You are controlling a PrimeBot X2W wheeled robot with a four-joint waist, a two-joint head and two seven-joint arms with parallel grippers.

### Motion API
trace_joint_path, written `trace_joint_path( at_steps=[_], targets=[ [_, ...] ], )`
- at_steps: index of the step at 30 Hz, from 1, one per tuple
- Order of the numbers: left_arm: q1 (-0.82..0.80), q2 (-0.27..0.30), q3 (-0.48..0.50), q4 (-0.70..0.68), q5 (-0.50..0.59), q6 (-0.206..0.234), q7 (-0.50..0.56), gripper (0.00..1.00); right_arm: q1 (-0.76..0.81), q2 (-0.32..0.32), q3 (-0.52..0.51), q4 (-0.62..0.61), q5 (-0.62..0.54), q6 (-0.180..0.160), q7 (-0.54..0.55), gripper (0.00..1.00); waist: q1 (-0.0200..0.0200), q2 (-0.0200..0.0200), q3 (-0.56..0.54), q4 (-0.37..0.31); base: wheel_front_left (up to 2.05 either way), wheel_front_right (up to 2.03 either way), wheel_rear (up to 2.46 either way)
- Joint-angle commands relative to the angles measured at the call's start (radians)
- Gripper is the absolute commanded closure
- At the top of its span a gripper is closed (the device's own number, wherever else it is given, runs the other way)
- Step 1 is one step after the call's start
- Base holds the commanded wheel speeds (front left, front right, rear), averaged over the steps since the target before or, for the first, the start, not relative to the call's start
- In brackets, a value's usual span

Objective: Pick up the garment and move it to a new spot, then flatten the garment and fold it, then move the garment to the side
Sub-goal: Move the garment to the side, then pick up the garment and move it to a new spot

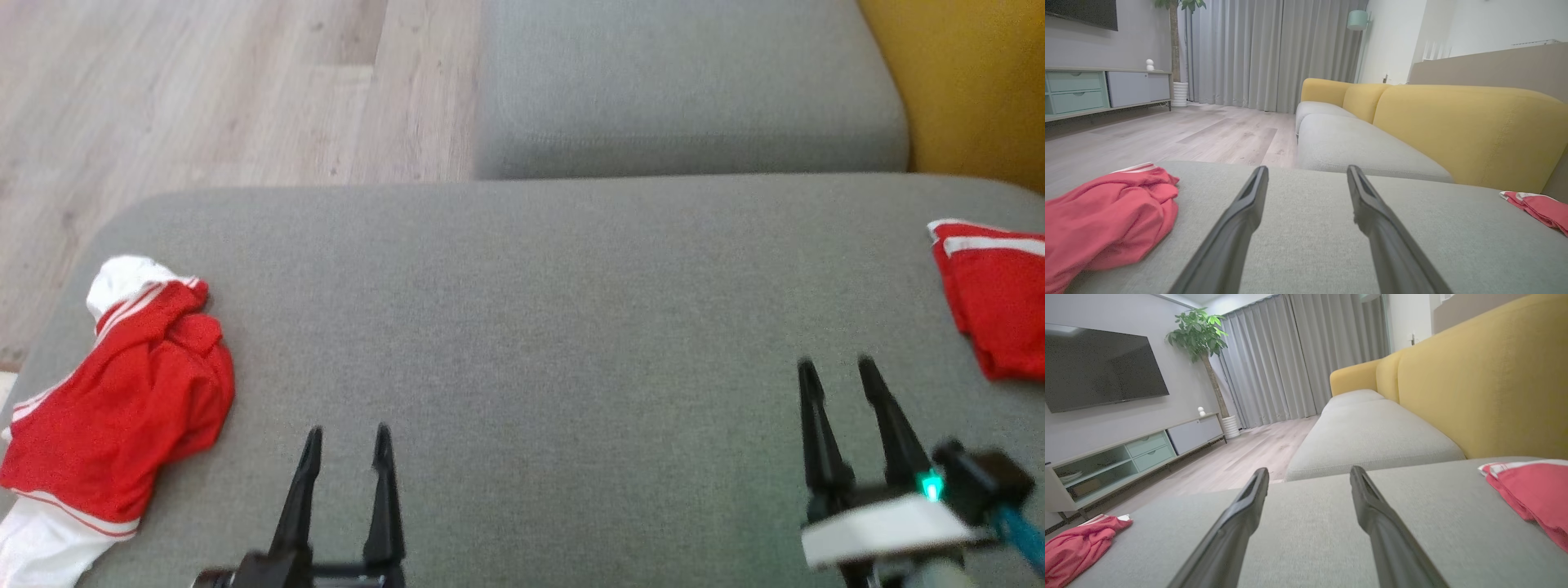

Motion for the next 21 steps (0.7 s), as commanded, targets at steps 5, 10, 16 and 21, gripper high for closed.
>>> trace_joint_path(
  at_steps=[5,10,16,21],
  targets=[
    [0.053,-0.004,0.057,-0.064,0.041,0.001,-0.006,0.0,0.081,0.017,-0.015,-0.075,-0.026,-0.001,-0.013,0.0,0.0002,0.0,-0.046,-0.001,0.0,0.0,0.0],
    [0.086,-0.004,0.063,-0.067,0.061,-0.01,-0.006,0.0,0.133,0.032,-0.034,-0.082,-0.048,-0.001,-0.013,0.0,0.0002,0.0,-0.069,-0.001,0.0,0.0,0.0],
    [0.094,-0.004,0.073,-0.063,0.078,-0.02,-0.006,0.0,0.171,0.043,-0.032,-0.091,-0.101,-0.001,-0.013,0.0,0.0002,0.0,-0.08,0.002,0.0,0.0,0.0],
    [0.1,-0.004,0.081,-0.066,0.078,-0.019,-0.006,0.0,0.174,0.049,-0.029,-0.091,-0.102,-0.001,-0.013,0.0,0.0002,0.0,-0.078,-0.003,0.0,0.0,0.0]
  ],
)
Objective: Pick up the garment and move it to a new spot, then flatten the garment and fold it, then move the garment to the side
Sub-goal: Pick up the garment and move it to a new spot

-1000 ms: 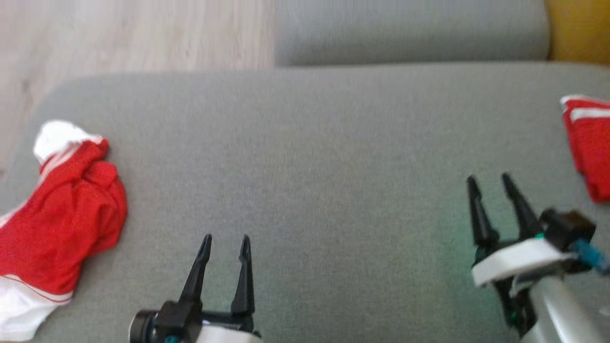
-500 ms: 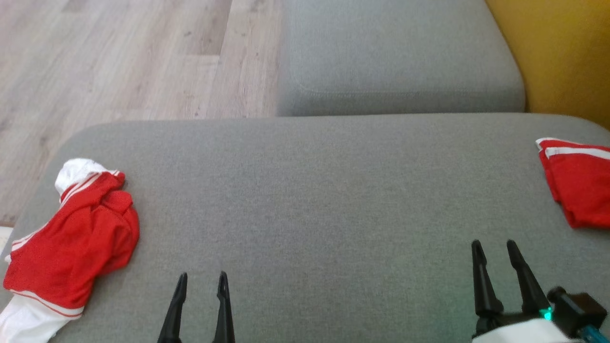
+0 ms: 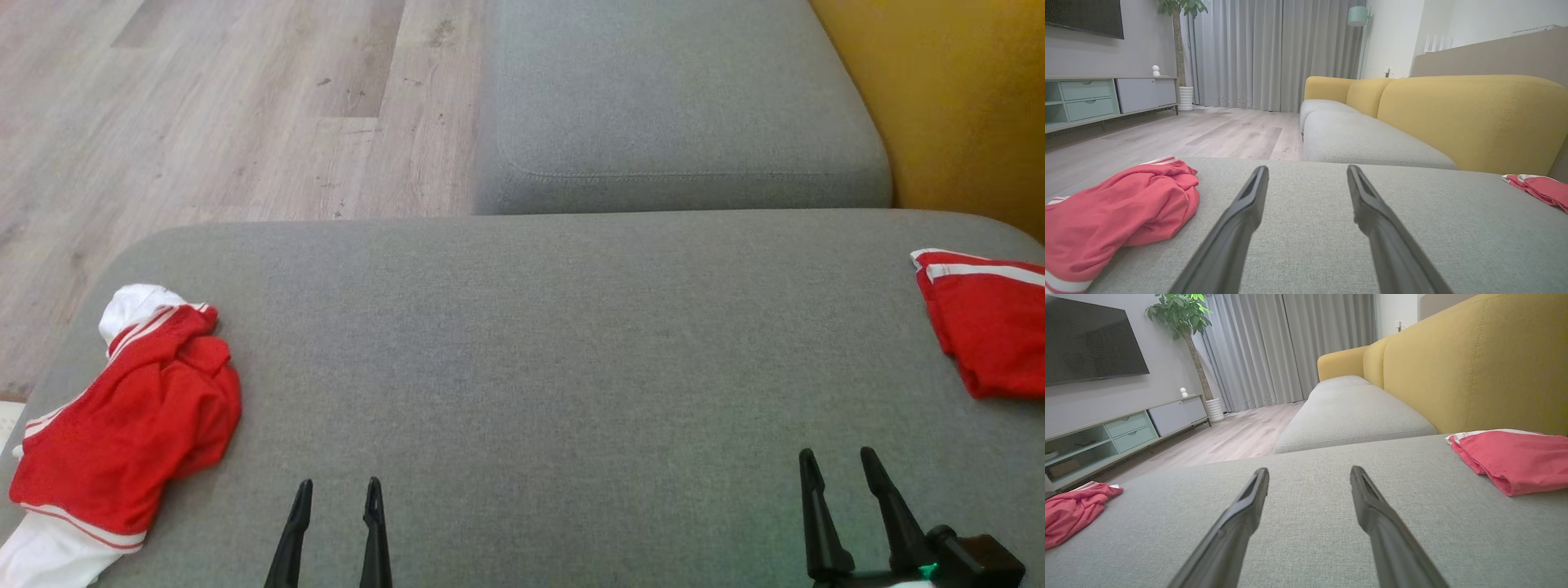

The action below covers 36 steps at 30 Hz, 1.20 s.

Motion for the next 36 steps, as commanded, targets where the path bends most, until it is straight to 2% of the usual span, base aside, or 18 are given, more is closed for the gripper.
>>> trace_joint_path(
  at_steps=[1,14,20,31,36],
  targets=[
    [-0.031,-0.005,0.034,-0.036,0.009,0.001,-0.006,0.0,-0.039,-0.007,0.021,-0.037,-0.004,-0.001,-0.012,0.0,0.0,-0.0001,0.002,0.0,0.0,0.0,0.0],
    [-0.03,-0.005,0.039,-0.034,0.011,0.002,-0.006,0.0,-0.039,-0.004,0.025,-0.04,-0.008,-0.001,-0.012,0.0,0.0,-0.0001,-0.002,-0.002,0.0,0.0,0.0],
    [-0.033,-0.005,0.037,-0.032,0.014,-0.002,-0.006,0.0,-0.04,-0.004,0.049,-0.043,0.009,-0.001,-0.012,0.0,0.0,-0.0001,0.0,0.021,0.0,0.0,0.0],
    [-0.036,-0.005,0.055,-0.028,0.034,-0.01,-0.006,0.0,-0.035,-0.004,0.097,-0.042,0.047,-0.001,-0.012,0.0,0.0,-0.0001,-0.001,0.154,0.0,0.0,0.0],
    [-0.037,-0.005,0.072,-0.029,0.048,-0.021,-0.006,0.0,-0.036,-0.004,0.105,-0.045,0.063,-0.001,-0.012,0.0,0.0,-0.0001,-0.003,0.25,0.0,0.0,0.0]
  ],
)
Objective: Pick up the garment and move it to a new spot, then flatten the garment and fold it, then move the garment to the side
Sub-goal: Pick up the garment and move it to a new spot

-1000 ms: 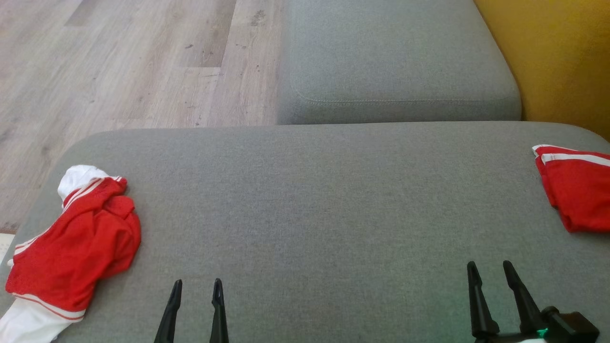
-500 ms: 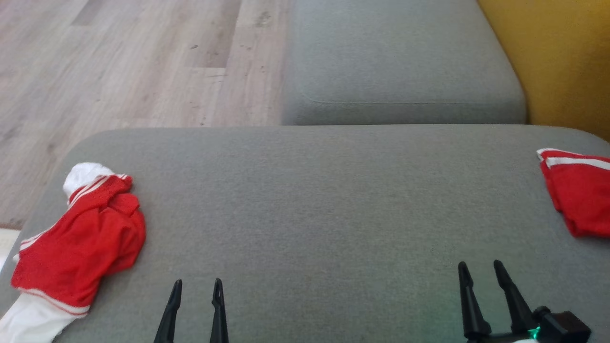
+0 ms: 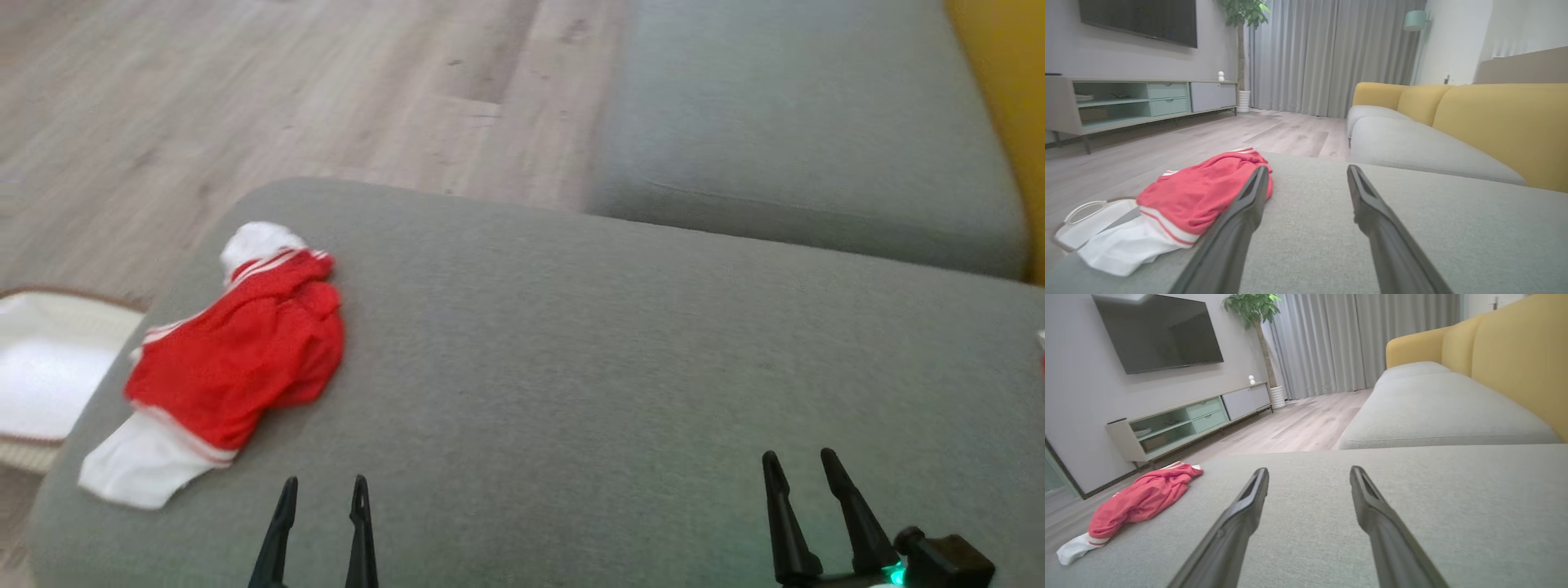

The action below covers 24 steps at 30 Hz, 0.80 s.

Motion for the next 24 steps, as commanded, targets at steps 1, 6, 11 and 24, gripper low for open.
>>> trace_joint_path(
  at_steps=[1,6,11,24],
  targets=[
    [-0.036,-0.005,0.039,-0.031,0.009,-0.004,-0.006,0.0,-0.037,-0.006,0.025,-0.035,0.006,-0.001,-0.012,0.0,0.0,0.0,-0.002,0.062,0.0,0.0,0.0],
    [-0.034,-0.005,0.067,-0.045,0.012,-0.006,-0.006,0.0,-0.058,-0.006,0.044,-0.035,0.008,-0.001,-0.012,0.0,0.0,0.0,0.022,0.128,0.0,0.0,0.0],
    [-0.037,-0.005,0.082,-0.075,-0.004,0.019,-0.006,0.0,-0.103,-0.006,0.071,-0.018,-0.004,-0.001,-0.012,0.0,0.0,0.0,0.053,0.159,0.0,0.0,0.0],
    [-0.173,0.045,0.132,-0.129,0.02,-0.028,-0.006,0.0,-0.094,-0.006,0.057,-0.011,-0.038,-0.001,-0.012,0.0,0.0,0.0,0.082,0.183,0.0,0.0,0.0]
  ],
)
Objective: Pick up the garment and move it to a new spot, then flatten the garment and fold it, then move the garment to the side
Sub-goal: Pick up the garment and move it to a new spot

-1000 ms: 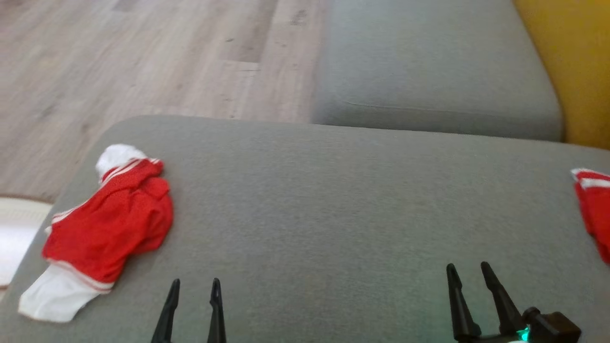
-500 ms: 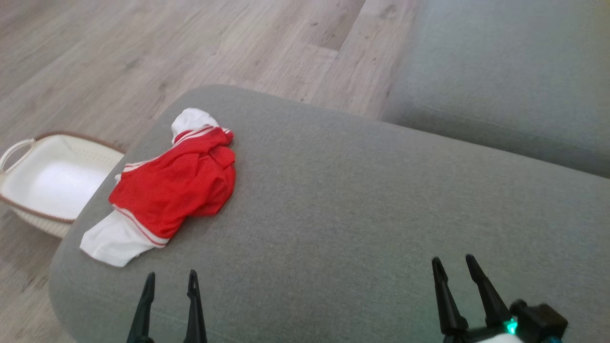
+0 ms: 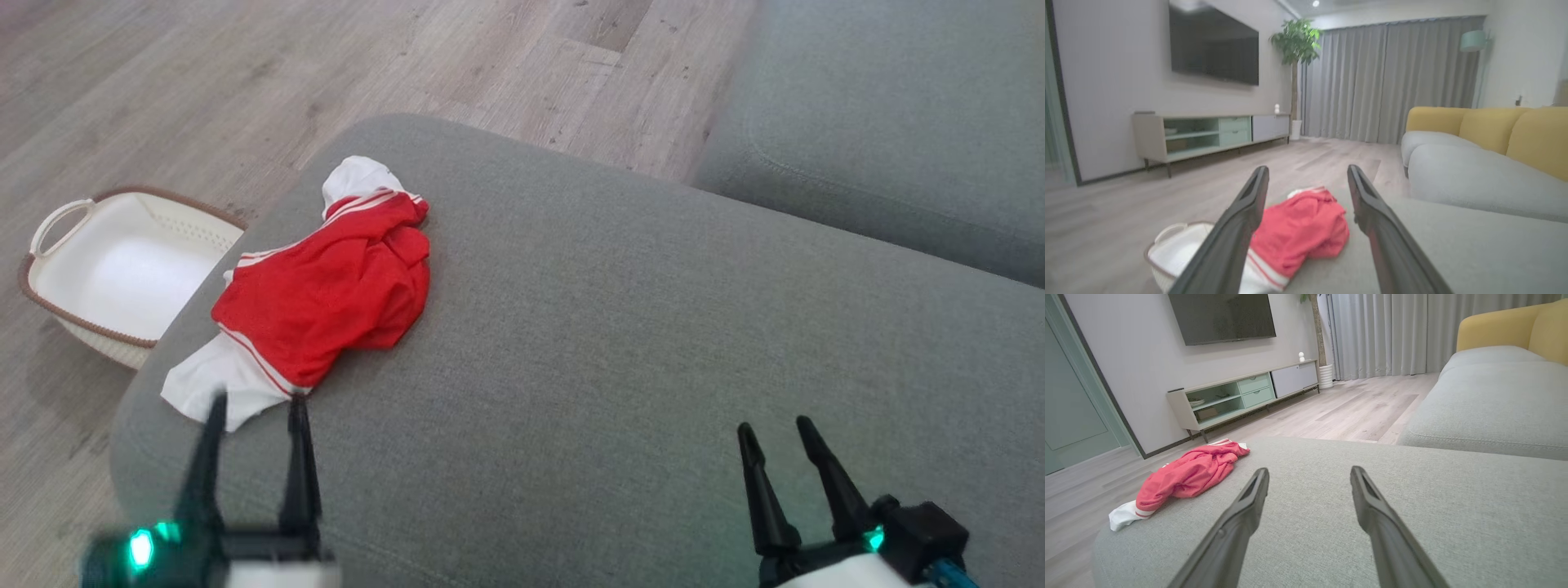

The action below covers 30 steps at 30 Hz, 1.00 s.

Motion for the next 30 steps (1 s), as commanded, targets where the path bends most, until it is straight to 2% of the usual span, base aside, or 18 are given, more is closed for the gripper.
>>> trace_joint_path(
  at_steps=[1,5,9,14,15,20,24,27,30],
  targets=[
    [-0.125,0.023,0.041,-0.041,0.011,-0.018,-0.006,0.0,-0.009,-0.007,0.006,-0.037,-0.011,-0.001,-0.012,0.0,-0.0001,0.0,0.006,0.004,0.0,0.0,0.0],
    [-0.327,0.096,0.053,0.001,0.013,-0.08,0.026,0.0,0.014,-0.026,-0.009,-0.064,-0.038,-0.001,-0.012,0.0,-0.0001,0.0,0.064,-0.004,0.0,0.0,0.0],
    [-0.561,0.148,0.056,0.063,-0.002,-0.13,0.124,0.0,-0.013,-0.088,-0.01,-0.097,-0.055,-0.001,-0.012,0.0,-0.0001,0.0,0.169,-0.036,0.0,0.0,0.0],
    [-0.841,0.185,0.014,0.28,-0.045,-0.179,0.27,0.0,-0.059,-0.17,-0.011,-0.133,-0.059,-0.001,-0.012,0.0,-0.0001,0.0,0.291,-0.06,0.0,0.0,0.0],
    [-0.841,0.185,0.014,0.28,-0.045,-0.179,0.27,0.0,-0.059,-0.17,-0.011,-0.133,-0.059,-0.001,-0.012,0.0,-0.0001,0.0,0.291,-0.06,0.0,0.0,0.0],
    [-1.062,0.21,-0.036,0.593,-0.121,-0.196,0.456,0.0,-0.102,-0.233,-0.012,-0.169,-0.06,-0.001,-0.012,0.0,-0.0001,0.0,0.384,-0.092,0.0,0.0,0.0],
    [-1.162,0.214,-0.062,0.814,-0.188,-0.199,0.606,0.0,-0.13,-0.271,-0.023,-0.198,-0.061,-0.001,-0.012,0.0,-0.0001,0.0,0.443,-0.117,0.0,0.0,0.0],
    [-1.196,0.218,-0.051,0.94,-0.235,-0.199,0.661,0.0,-0.134,-0.29,-0.039,-0.215,-0.063,-0.001,-0.012,0.0,-0.0001,0.0,0.477,-0.132,0.0,0.0,0.0],
    [-1.211,0.228,-0.033,1.033,-0.249,-0.183,0.647,0.0,-0.134,-0.305,-0.054,-0.233,-0.063,-0.001,-0.011,0.0,-0.0001,0.0,0.509,-0.142,0.0,0.0,0.0]
  ],
)
